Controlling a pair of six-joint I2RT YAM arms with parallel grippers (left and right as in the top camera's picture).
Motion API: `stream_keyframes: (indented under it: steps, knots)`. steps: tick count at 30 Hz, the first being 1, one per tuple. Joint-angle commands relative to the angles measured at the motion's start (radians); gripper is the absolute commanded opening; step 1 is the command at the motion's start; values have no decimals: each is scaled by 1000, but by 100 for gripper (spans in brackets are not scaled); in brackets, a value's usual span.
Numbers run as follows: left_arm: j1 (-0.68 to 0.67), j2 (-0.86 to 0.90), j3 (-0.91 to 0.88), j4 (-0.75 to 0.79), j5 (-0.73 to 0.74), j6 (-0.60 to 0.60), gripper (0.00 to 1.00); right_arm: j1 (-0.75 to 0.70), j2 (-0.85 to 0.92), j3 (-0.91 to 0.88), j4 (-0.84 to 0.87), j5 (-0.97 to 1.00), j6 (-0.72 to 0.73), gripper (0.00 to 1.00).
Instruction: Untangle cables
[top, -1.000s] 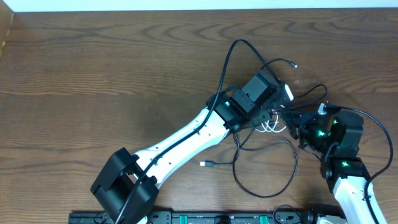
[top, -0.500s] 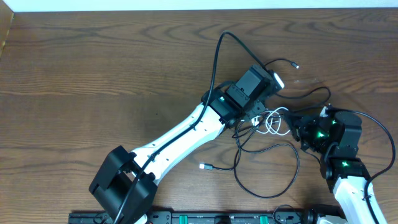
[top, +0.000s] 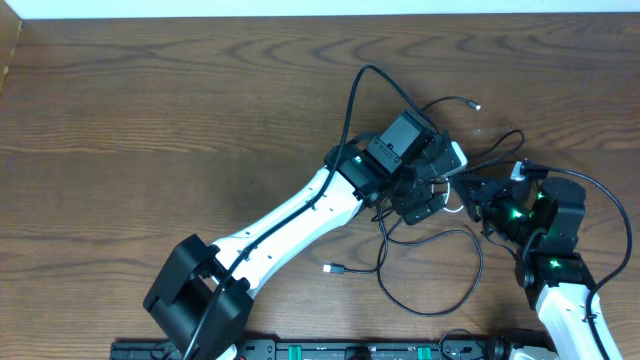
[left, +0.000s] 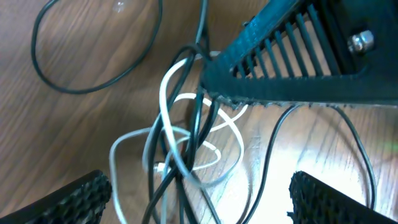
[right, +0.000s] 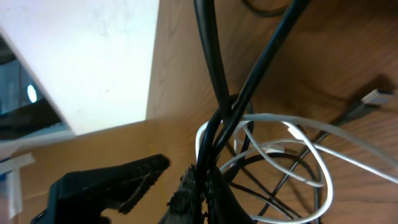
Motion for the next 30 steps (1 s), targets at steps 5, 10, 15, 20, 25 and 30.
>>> stream_keyframes:
  steps: [5, 10, 15, 20, 25, 30]
  knots:
    - [-9, 4, -2, 15, 26, 10, 93, 6, -5, 8, 46, -114, 38, 1]
    - [-9, 5, -2, 26, 23, 10, 91, 6, -5, 8, 60, -145, 38, 1]
    - [-9, 5, -2, 29, 23, 10, 57, 6, -5, 8, 90, -169, 39, 1]
    - [-8, 5, -2, 30, 21, 11, 14, 6, -5, 8, 90, -169, 38, 1]
    - [-8, 5, -2, 29, -55, 10, 8, 6, -5, 8, 90, -169, 38, 1]
    - [-8, 5, -2, 30, -66, 10, 8, 6, -5, 8, 90, -168, 36, 1]
